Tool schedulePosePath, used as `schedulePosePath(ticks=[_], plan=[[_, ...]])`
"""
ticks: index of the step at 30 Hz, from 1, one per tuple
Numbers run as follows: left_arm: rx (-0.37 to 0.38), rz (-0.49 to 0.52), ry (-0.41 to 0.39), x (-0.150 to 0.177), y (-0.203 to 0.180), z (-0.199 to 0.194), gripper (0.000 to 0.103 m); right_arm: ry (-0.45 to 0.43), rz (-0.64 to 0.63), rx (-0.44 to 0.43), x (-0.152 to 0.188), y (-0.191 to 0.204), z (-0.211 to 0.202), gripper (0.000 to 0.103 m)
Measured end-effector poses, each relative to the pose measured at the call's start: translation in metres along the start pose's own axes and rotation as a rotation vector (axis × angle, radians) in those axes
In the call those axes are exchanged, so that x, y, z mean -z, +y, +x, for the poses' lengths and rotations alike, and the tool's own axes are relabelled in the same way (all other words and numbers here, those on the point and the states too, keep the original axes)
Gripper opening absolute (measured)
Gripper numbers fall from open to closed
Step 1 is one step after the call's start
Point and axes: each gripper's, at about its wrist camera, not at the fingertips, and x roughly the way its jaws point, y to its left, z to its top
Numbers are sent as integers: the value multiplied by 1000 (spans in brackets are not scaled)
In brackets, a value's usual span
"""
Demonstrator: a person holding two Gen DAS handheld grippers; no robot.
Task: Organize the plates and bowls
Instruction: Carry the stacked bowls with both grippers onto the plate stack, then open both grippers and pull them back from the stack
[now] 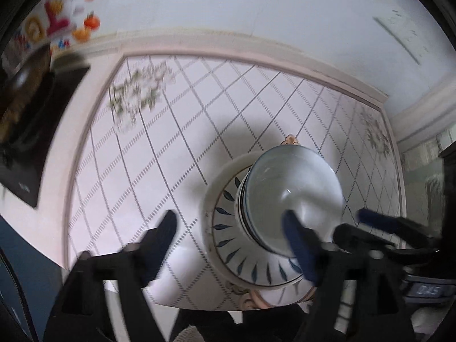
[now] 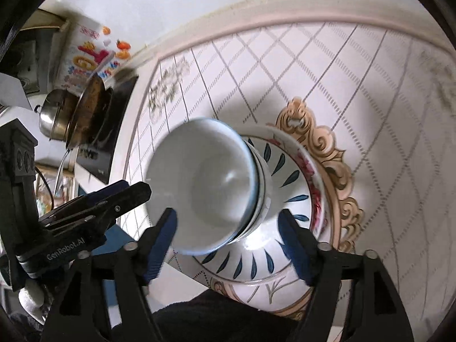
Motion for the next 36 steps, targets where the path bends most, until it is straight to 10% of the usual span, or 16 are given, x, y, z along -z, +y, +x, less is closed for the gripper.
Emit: schedulePosePath(ticks=[14,36], plan=[[-49,118,-226,50,-3,-94,102,-331,13,295,92,62,-108,99],[-101,77,-493,198,-15,-246,103,-590,-105,339,274,136,-256,102]])
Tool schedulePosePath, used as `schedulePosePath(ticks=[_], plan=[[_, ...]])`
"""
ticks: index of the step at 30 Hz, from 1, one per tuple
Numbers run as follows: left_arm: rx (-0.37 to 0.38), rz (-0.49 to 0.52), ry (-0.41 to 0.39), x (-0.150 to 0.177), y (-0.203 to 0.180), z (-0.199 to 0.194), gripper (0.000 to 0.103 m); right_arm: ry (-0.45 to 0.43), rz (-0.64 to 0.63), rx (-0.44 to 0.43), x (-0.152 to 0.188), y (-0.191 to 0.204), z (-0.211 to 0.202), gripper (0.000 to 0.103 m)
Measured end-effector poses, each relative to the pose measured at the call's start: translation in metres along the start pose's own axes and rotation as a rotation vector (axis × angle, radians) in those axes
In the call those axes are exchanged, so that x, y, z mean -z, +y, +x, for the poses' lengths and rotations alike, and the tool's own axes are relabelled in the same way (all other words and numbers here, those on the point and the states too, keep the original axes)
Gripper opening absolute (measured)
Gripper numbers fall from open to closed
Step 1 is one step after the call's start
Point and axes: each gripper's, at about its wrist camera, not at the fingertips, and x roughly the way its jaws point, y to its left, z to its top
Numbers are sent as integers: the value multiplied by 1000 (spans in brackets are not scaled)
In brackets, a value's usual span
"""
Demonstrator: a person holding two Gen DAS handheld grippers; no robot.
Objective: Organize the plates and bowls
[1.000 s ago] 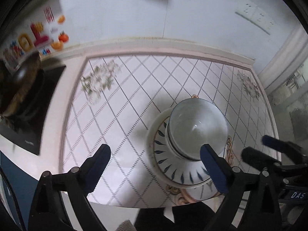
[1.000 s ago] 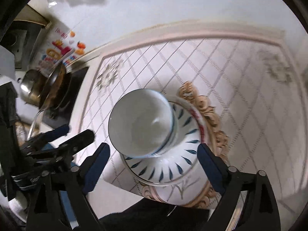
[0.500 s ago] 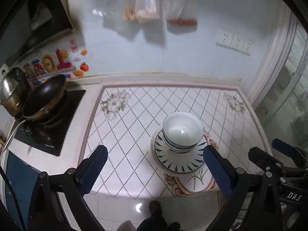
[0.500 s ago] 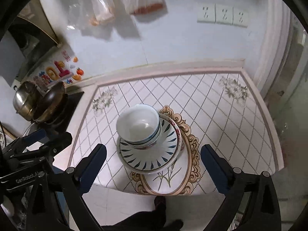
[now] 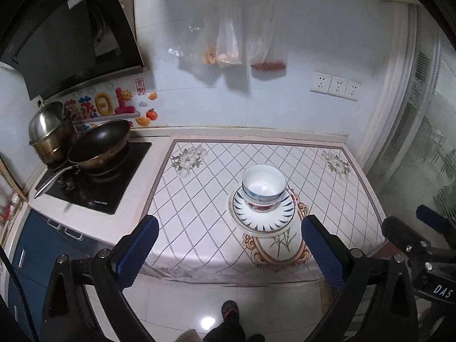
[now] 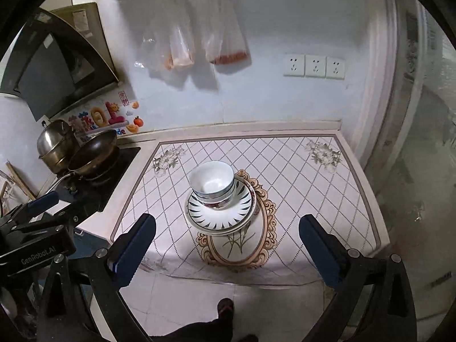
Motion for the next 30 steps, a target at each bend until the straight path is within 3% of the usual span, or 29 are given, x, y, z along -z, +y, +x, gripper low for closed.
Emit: schedulePosePath(ticks=[10,30], plan=[[-14,14,-36,25,-5,-41,103,-33,-14,26,27,-6,-50,103],[-5,1,-70,28,-1,-58,103,-55,-15,34,27,-17,-64,103]])
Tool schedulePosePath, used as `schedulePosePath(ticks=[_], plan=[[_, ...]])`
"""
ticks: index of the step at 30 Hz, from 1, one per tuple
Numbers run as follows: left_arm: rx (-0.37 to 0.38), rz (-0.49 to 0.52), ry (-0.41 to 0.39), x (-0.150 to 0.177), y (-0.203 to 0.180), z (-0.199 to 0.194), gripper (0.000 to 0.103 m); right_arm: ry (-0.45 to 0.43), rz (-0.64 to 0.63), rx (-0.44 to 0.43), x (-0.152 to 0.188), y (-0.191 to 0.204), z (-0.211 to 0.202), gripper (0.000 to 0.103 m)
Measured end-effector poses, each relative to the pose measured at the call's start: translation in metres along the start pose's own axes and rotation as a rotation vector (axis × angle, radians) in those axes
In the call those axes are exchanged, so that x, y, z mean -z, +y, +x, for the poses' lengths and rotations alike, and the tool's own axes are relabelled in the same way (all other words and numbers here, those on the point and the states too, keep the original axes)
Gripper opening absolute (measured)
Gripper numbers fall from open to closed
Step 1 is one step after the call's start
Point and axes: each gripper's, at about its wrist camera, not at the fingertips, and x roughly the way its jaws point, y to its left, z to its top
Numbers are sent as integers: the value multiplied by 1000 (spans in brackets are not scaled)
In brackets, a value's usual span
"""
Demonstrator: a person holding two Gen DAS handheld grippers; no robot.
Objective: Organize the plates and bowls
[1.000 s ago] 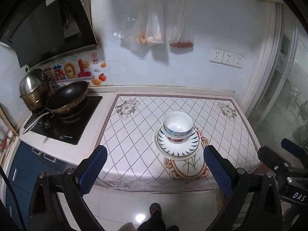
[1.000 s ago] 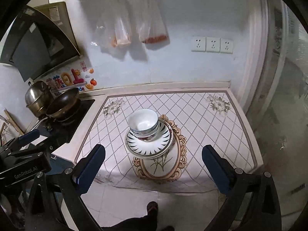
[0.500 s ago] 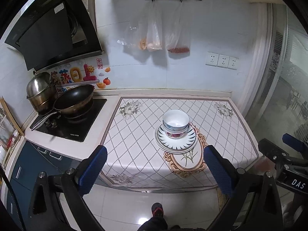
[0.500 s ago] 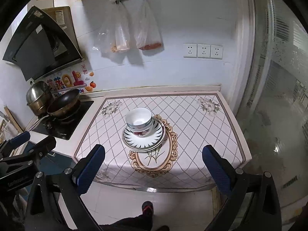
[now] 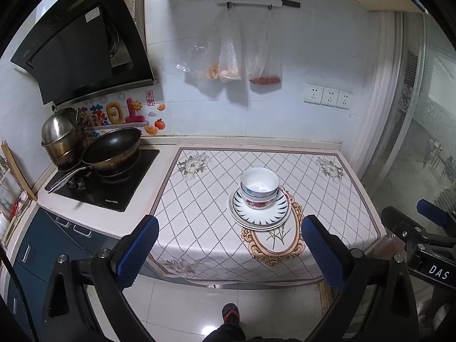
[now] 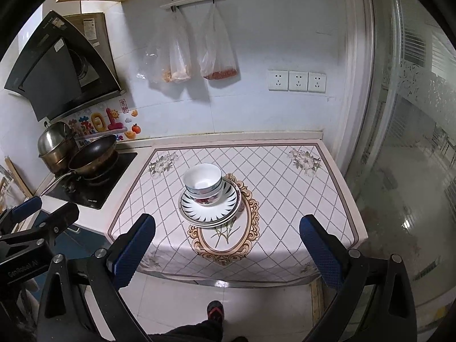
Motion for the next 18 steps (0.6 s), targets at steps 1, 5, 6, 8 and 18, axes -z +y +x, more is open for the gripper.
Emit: schedulePosePath(ticks=[1,5,6,8,18], plan=[[-1,1,-2,0,0,-1,103,-1,1,-2,-1,0,0,103],[-1,2,-7,-1,3,-2,103,-3,1,-4,-2,1,0,103],[0,2,-7,-1,4,-1,103,-3,0,-4,-2,1,0,103],[2,-1,-6,-1,4,-1,103,-3,1,-5,-2,2,0,103],[0,-4,-15,-4,3,-3,103,-3,2,0,-3,1,1,103]])
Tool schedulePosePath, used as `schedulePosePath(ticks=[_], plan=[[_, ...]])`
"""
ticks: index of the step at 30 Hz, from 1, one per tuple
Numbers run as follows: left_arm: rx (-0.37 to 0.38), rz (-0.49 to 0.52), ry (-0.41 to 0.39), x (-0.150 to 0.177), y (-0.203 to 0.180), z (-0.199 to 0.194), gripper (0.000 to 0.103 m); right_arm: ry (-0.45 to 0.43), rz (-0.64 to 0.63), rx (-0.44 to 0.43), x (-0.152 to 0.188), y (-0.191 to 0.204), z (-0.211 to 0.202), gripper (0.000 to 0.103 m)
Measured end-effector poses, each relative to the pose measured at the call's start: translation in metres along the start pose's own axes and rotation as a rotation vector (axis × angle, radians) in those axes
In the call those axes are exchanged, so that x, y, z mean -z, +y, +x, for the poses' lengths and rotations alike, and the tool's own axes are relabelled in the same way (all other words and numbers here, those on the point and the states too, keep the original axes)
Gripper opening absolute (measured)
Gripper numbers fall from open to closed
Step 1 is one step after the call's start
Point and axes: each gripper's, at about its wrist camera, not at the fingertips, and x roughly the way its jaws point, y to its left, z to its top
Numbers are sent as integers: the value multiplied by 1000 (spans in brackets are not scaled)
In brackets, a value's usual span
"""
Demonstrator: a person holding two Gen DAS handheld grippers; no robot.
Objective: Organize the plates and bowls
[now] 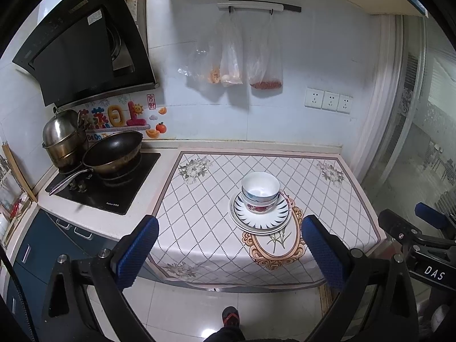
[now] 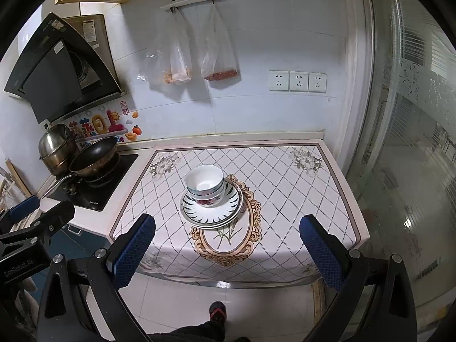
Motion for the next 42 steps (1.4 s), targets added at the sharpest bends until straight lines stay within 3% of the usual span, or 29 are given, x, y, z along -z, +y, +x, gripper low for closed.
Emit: schedulePosePath(ticks=[42], plan=[[-2,24,-9,0,4,-5,103,-15,32,1,10,5,-6,103]])
